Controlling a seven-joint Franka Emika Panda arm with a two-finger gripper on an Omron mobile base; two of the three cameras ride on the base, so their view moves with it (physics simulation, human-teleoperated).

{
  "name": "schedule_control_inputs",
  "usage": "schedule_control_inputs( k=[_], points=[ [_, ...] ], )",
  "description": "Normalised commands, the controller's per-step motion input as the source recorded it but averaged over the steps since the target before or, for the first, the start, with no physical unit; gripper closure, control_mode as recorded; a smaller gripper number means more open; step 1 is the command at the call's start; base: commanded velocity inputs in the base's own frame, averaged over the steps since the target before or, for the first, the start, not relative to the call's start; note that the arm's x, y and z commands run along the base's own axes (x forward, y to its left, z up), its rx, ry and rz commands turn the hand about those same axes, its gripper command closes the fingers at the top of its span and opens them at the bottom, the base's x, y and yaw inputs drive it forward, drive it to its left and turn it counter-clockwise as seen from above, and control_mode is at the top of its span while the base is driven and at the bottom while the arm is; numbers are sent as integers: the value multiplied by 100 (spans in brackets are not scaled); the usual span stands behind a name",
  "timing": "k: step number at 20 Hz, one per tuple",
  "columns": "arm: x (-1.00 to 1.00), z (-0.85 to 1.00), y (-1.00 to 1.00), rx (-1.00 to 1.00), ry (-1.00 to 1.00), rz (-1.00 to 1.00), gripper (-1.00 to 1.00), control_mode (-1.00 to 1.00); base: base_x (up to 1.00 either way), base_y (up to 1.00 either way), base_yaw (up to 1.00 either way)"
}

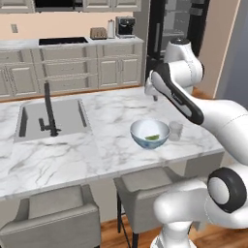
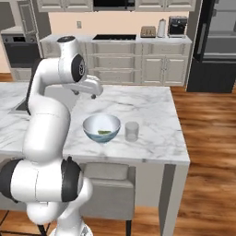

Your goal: There is a bowl on the dining counter. Grab a lemon wedge from the fridge and place it in the bowl. Then get the liquor bottle and glass cup from the cabinet and place them next to the bowl.

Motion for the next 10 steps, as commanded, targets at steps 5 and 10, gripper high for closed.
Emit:
schedule_control_inputs(
  k=[5, 10],
  points=[
    [0, 0, 0, 0, 0, 0, -100, 100, -63, 35, 7],
    [0, 0, 0, 0, 0, 0, -100, 100, -60, 89, 9]
  ],
)
